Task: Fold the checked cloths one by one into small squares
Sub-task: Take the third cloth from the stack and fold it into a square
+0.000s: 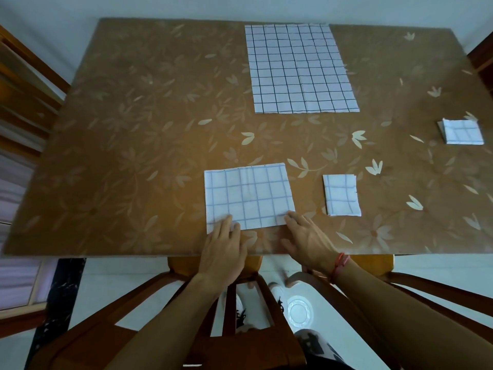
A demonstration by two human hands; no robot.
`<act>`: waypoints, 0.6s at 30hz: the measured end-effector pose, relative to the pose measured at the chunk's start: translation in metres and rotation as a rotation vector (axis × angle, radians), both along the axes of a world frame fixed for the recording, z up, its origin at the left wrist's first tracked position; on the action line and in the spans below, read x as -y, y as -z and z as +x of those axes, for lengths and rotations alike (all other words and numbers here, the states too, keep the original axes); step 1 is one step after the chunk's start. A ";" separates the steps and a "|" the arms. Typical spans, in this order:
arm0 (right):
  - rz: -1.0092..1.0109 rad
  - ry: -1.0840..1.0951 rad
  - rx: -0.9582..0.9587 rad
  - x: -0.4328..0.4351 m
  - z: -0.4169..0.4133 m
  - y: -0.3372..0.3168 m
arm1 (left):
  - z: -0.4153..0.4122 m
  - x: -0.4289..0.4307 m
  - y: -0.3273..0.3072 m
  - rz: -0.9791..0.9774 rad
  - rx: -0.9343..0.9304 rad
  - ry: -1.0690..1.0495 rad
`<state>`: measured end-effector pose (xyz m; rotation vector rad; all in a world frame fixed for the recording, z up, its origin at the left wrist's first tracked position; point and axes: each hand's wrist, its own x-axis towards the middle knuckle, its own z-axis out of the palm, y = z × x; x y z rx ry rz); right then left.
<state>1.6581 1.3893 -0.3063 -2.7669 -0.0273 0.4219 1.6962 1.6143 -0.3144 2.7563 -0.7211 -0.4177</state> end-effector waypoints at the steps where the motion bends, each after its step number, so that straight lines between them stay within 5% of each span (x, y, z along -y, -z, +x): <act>1: 0.038 0.030 -0.004 0.001 0.004 -0.002 | 0.001 0.007 -0.001 0.007 -0.001 0.019; 9: 0.277 0.385 -0.105 0.014 0.037 -0.011 | 0.007 0.024 0.014 0.114 -0.107 0.072; 14: 0.674 0.893 -0.147 0.023 0.066 -0.012 | 0.007 0.019 0.018 0.079 -0.104 0.078; 18: 0.776 0.997 -0.195 0.028 0.082 -0.016 | 0.008 0.020 0.016 0.057 -0.126 0.057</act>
